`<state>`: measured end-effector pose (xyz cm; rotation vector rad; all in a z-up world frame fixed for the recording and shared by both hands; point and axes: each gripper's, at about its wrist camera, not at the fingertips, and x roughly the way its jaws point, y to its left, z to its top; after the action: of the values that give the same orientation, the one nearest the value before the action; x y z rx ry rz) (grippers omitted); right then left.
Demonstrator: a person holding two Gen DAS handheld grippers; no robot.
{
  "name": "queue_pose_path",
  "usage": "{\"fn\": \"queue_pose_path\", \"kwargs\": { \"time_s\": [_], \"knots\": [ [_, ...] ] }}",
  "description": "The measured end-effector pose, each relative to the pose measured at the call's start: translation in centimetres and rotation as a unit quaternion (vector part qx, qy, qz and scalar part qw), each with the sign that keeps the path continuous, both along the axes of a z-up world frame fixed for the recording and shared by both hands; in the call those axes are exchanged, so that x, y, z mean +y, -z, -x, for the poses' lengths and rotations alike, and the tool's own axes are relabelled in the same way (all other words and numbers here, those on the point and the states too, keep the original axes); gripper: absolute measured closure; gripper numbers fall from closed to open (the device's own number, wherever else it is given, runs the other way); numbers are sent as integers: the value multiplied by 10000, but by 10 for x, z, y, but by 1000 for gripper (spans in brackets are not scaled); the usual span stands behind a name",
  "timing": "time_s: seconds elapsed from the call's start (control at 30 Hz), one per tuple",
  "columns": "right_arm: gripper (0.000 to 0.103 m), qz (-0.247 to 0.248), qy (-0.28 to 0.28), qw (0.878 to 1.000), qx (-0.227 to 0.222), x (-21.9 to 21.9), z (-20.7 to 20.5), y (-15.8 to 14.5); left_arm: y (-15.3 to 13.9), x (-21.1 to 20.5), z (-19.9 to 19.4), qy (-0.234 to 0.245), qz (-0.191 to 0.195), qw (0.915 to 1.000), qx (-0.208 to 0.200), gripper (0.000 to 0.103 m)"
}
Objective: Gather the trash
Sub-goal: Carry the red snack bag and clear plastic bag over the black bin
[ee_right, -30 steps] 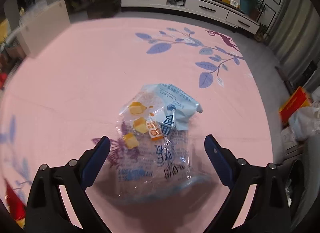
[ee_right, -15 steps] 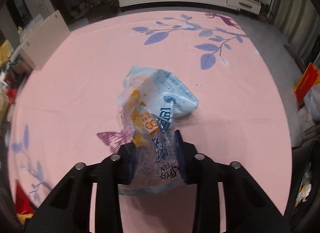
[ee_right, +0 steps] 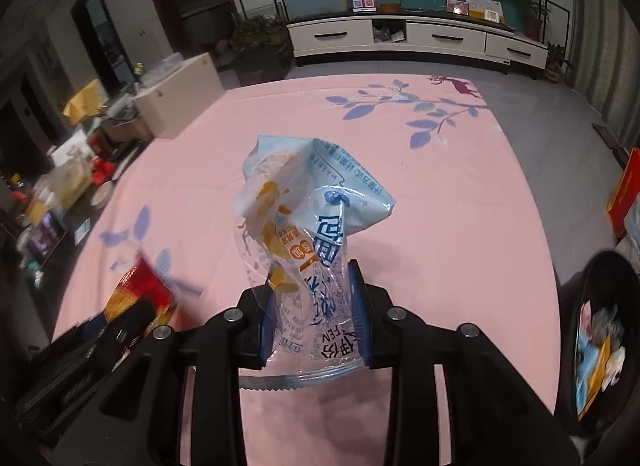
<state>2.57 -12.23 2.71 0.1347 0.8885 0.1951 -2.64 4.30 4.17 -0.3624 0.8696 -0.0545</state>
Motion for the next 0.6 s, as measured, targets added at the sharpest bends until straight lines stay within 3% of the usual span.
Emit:
{"fn": "queue_pose_path", "kwargs": {
  "time_s": [0.3,0.6],
  "knots": [
    [70,-264,315,9991,-132,-35,47,-4,-1,-29,10,476,-117,9988,-84,50],
    [69,-415,587,9963,-465,-62,67,-21,15,-55,16,739,-96,9971,159,50]
  ]
}}
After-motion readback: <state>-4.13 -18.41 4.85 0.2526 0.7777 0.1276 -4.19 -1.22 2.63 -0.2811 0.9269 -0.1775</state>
